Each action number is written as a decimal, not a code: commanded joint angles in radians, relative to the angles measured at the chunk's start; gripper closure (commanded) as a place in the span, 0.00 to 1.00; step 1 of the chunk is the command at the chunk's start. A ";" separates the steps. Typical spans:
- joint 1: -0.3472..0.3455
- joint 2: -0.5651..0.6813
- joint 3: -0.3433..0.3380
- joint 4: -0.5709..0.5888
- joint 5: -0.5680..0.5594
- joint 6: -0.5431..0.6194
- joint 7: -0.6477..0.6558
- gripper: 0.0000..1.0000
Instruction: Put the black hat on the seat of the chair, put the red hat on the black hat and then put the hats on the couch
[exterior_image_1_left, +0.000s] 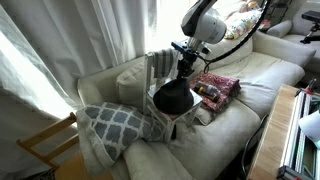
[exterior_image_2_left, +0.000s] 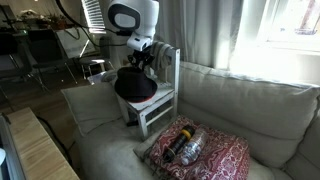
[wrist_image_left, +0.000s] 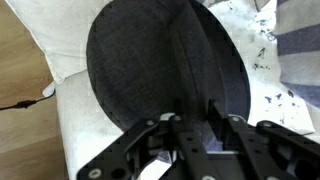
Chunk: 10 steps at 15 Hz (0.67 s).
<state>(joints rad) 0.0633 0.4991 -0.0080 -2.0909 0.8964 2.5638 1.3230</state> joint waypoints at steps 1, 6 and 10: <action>0.031 0.007 -0.025 0.012 -0.061 0.037 0.057 0.38; 0.054 -0.071 -0.024 -0.010 -0.179 0.034 0.061 0.01; 0.065 -0.148 -0.002 -0.018 -0.341 -0.051 0.014 0.00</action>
<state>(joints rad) 0.1124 0.4240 -0.0131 -2.0742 0.6634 2.5742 1.3531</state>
